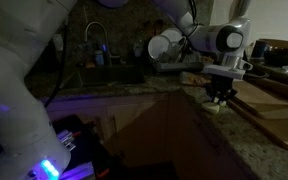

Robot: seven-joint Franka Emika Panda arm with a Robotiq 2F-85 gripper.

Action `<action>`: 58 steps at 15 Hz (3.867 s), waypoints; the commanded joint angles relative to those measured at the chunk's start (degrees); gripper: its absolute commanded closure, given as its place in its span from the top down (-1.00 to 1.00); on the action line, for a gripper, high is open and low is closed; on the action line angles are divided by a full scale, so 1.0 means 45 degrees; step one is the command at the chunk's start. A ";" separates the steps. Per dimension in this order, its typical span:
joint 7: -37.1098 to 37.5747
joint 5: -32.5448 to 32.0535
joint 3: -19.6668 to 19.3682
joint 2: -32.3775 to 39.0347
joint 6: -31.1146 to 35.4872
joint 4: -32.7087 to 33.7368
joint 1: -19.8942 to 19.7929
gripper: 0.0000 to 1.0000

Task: Close the water faucet, move the orange pack to the left, scrub the countertop with the yellow sponge

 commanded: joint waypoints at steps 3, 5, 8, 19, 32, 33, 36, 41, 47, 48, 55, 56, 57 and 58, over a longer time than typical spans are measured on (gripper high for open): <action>0.1543 -0.0399 -0.1133 -0.0028 0.0551 -0.0319 -0.0356 -0.89; 0.1816 -0.0116 -0.1306 -0.0030 0.0792 -0.0392 -0.0705 -0.89; 0.1559 0.1230 -0.0900 0.0340 0.0335 0.0038 -0.1795 -0.89; 0.3041 0.4693 -0.1050 0.0946 -0.1045 0.1186 -0.4113 -0.89; 0.4810 0.3160 -0.0806 0.1585 -0.2790 0.2648 -0.2398 -0.89; 0.4817 0.3283 -0.0702 0.1828 -0.3059 0.2873 -0.2251 -0.89; 0.4676 0.3338 -0.0493 0.2274 -0.3652 0.3607 -0.1853 -0.89; 0.3794 0.1926 -0.0151 0.2492 -0.2905 0.3747 -0.0254 -0.89; 0.3334 -0.0688 -0.0192 0.2857 -0.2392 0.4213 0.1954 -0.89; 0.3074 -0.1116 -0.0176 0.2833 -0.2179 0.4182 0.2135 -0.89; 0.2335 -0.1023 -0.0160 0.2143 -0.1649 0.3218 0.1472 -0.89; 0.2388 -0.0892 -0.0222 0.1919 -0.1546 0.2891 0.1314 -0.89; 0.2442 -0.0855 -0.0311 0.1742 -0.1317 0.2647 0.1199 -0.89; 0.2444 -0.0897 -0.0419 0.1545 -0.0972 0.2341 0.1048 -0.89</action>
